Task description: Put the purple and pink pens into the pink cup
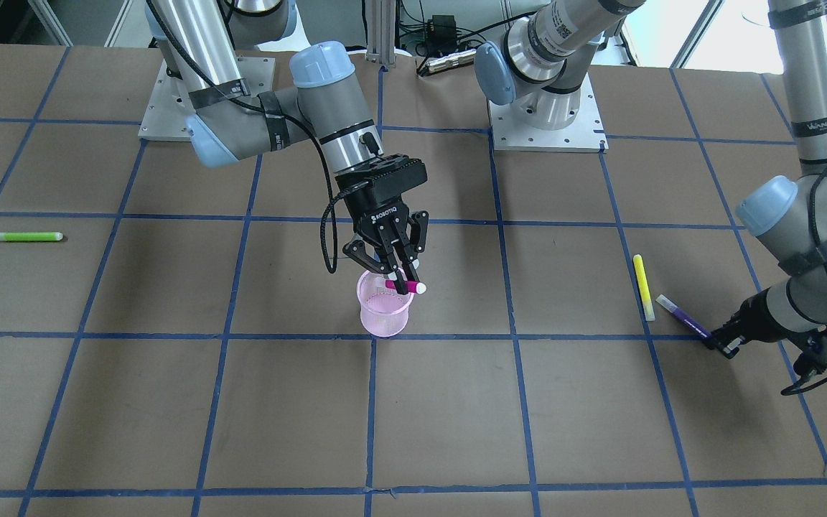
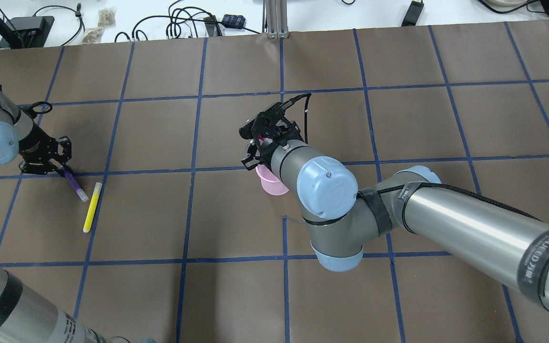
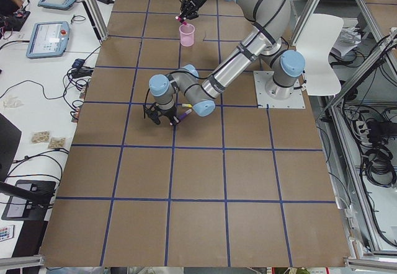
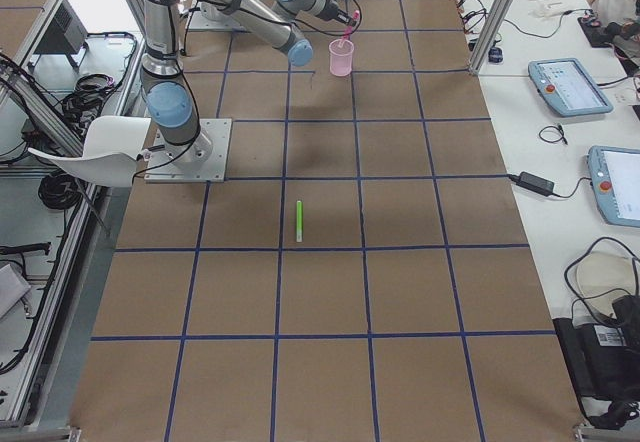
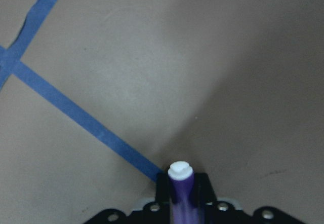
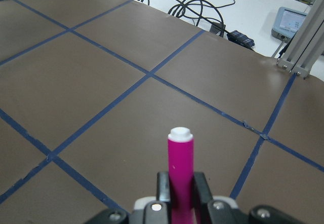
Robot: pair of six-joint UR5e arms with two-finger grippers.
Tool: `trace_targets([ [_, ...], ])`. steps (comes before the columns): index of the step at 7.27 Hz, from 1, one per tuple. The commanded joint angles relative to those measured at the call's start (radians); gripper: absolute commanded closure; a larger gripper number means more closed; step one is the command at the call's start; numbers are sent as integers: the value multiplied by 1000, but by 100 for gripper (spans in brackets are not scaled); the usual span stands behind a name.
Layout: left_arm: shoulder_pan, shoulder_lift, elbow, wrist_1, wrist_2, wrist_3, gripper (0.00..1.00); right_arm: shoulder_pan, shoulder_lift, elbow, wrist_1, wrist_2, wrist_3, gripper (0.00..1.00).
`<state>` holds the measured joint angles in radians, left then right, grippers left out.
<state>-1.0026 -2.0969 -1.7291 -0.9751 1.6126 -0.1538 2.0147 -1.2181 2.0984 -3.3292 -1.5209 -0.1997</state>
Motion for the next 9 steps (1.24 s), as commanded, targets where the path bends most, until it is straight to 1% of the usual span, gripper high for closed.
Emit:
trace_targets([
  [1,-1,26,14,0,1,5,100,6,17,2,0,-12,5,98],
  [2,-4,38,58,0,9,13,100,6,17,2,4,-13,6,60],
  [3,-22,53,115,-11,10,63,100,6,20,2,7,-15,6,11],
  [4,-63,73,155,-11,10,68,100,6,19,-4,10,-13,6,0],
  [5,-147,108,164,-11,13,68,100,-8,8,-18,36,-12,13,0],
  [6,-250,144,163,-8,15,48,100,-23,-12,-76,147,-13,14,0],
  [7,-375,164,155,4,15,-36,100,-37,-56,-184,403,-15,13,0],
  [8,-481,164,151,42,15,-196,100,-103,-81,-322,677,-15,-3,0],
  [9,-566,158,146,96,16,-290,100,-195,-90,-460,969,-4,-4,0],
])
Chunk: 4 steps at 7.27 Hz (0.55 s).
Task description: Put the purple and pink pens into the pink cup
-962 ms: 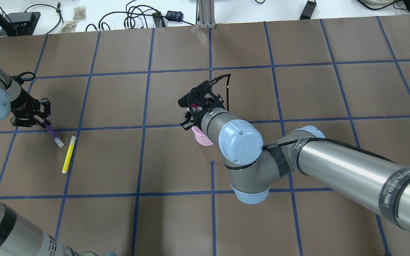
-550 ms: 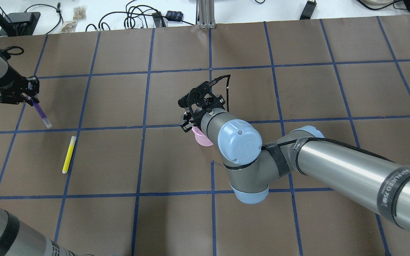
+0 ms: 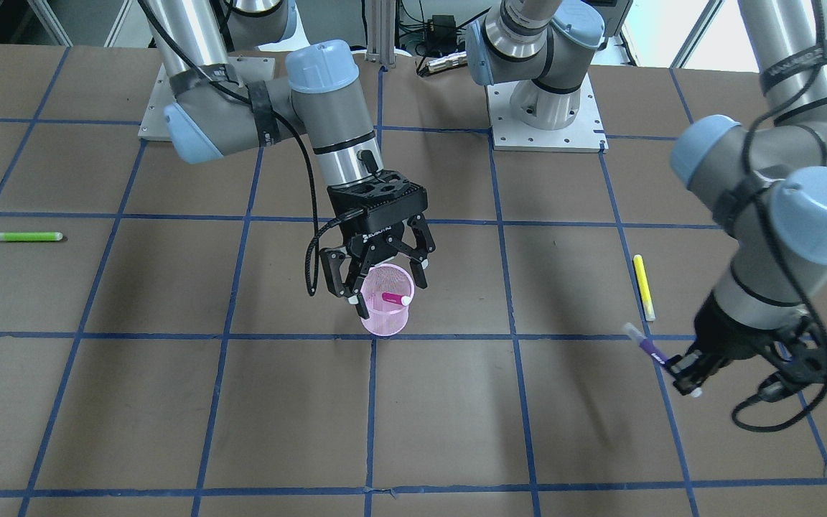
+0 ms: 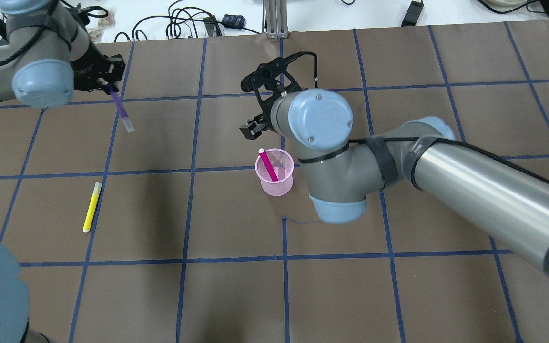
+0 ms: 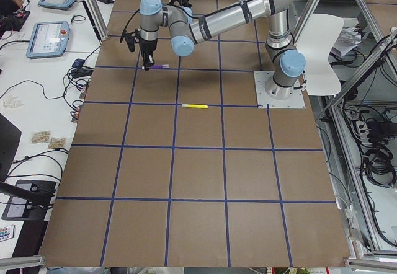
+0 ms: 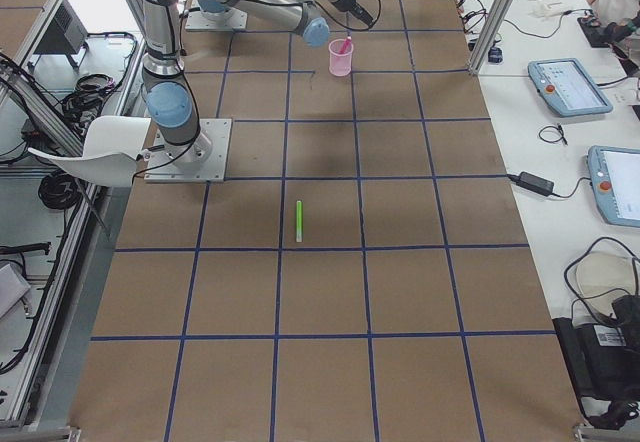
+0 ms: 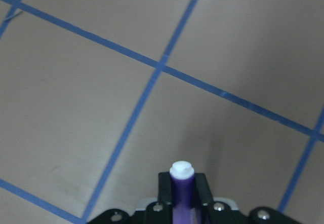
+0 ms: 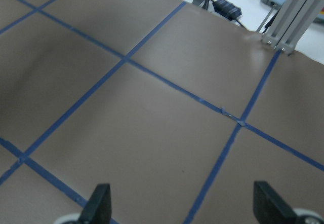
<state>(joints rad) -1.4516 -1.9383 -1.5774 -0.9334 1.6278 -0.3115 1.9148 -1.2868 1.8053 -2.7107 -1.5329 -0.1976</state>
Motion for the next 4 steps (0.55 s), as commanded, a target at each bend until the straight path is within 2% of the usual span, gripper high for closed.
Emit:
trace_targets([
  [1,-184,-10,-7,64,6,-217,100,-185,-25,-299,594,13,-25,0],
  [2,-250,-13,-15,77,61,-339,100,-239,-25,-382,791,-4,-86,0],
  [3,-332,-5,-22,87,120,-424,100,-293,-31,-439,930,-22,-85,0],
  [4,-416,-5,-29,90,174,-499,100,-351,-64,-455,1013,-23,-80,0],
])
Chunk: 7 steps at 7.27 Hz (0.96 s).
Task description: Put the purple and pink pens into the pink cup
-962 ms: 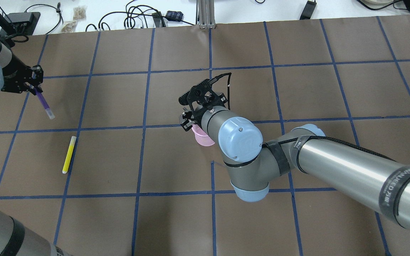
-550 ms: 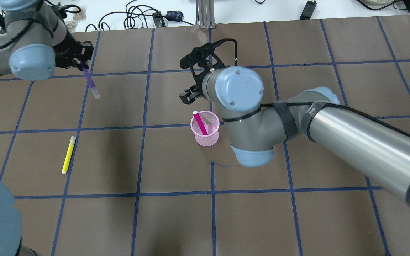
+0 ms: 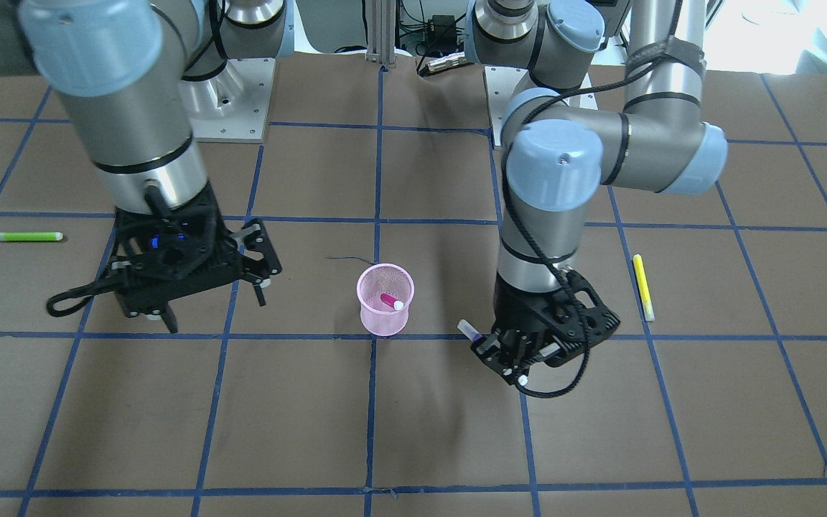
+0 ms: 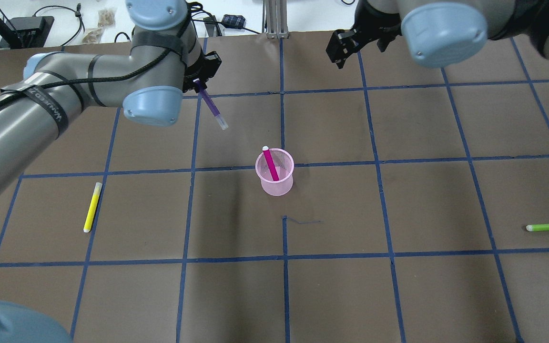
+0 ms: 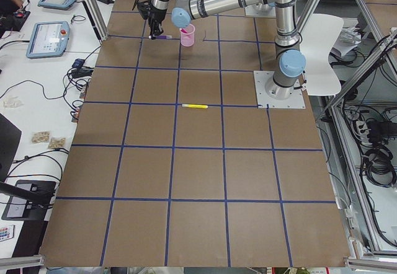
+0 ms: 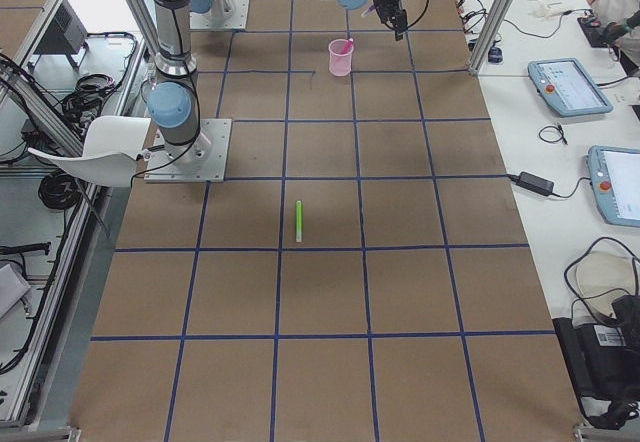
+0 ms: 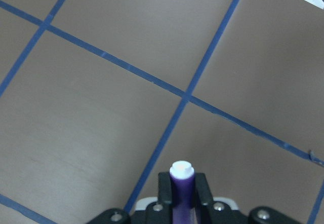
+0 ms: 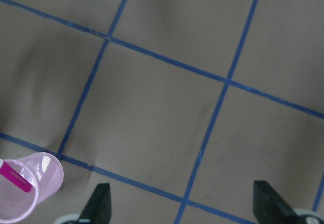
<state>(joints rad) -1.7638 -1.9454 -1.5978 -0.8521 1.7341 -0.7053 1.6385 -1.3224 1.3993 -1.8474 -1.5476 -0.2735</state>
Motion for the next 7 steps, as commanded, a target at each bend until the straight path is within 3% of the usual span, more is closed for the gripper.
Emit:
trace_targets([
  [1,-165,17,-17,10,102,-161,100,-81,-91,-45,237,-9,11,0],
  [3,-241,19,-59,8,119,-329,100,-71,-147,-17,368,3,75,0],
  [4,-268,25,-95,7,128,-376,100,-43,-152,10,359,3,77,0],
  [5,-279,23,-132,8,212,-381,100,-37,-156,18,355,0,65,0],
  [7,-281,23,-142,15,242,-381,100,-37,-158,24,353,1,63,0],
])
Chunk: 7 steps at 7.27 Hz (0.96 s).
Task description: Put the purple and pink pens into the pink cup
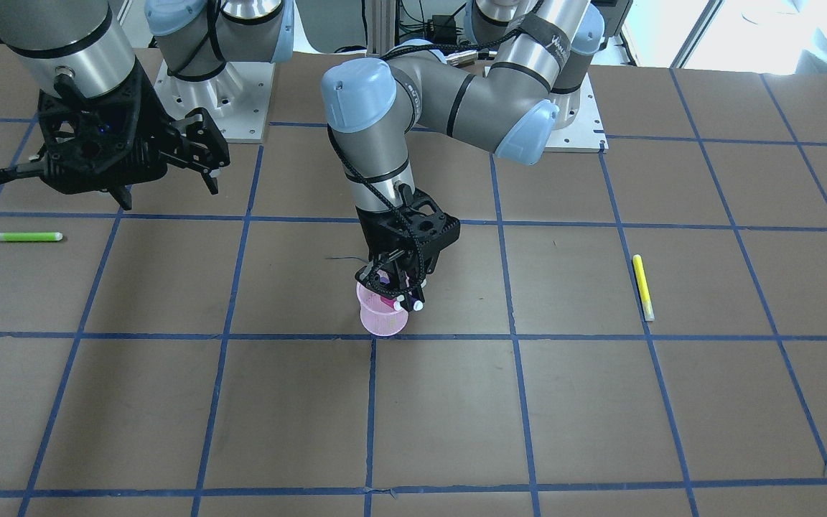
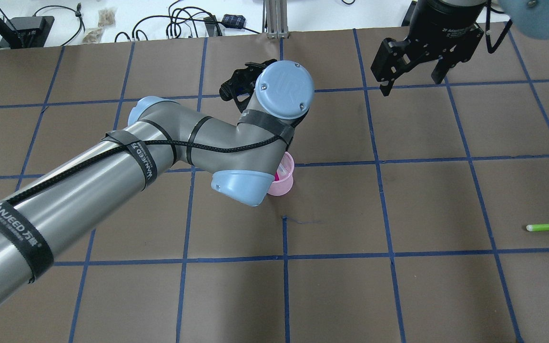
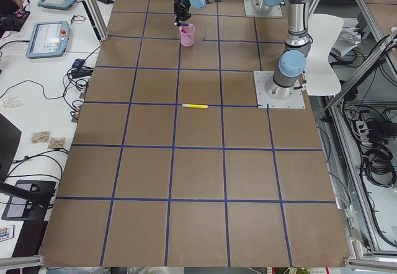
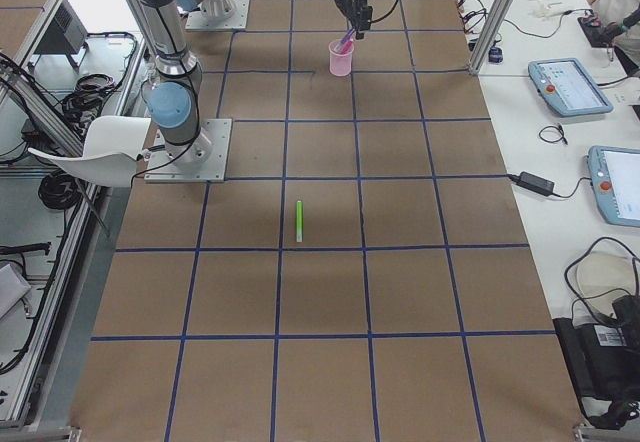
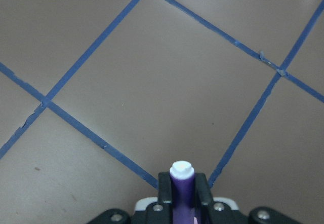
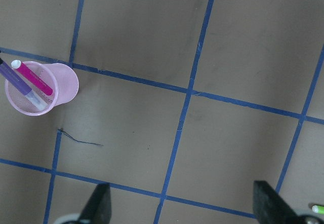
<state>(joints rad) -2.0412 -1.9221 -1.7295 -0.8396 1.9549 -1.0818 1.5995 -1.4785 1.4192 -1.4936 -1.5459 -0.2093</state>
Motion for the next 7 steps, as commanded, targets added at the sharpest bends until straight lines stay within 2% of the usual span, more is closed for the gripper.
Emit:
trace_targets([
  [1,-4,-6,-10,2,21,-9,100,2,-2,4,-1,1,-1,0],
  [2,-4,-17,-10,1,22,-41,93,2,-2,4,-1,1,-1,0],
  [3,-13,-18,-10,-1,22,-41,69,2,-2,4,1,-2,-1,0],
  [4,-17,-12,-10,4,19,-44,15,2,-2,4,1,-6,-1,0],
  [5,-19,-6,-7,5,7,-44,0,2,-2,4,1,0,-1,0],
  [7,-16,11,10,2,-17,-21,0,2,-2,4,1,-8,-1,0],
])
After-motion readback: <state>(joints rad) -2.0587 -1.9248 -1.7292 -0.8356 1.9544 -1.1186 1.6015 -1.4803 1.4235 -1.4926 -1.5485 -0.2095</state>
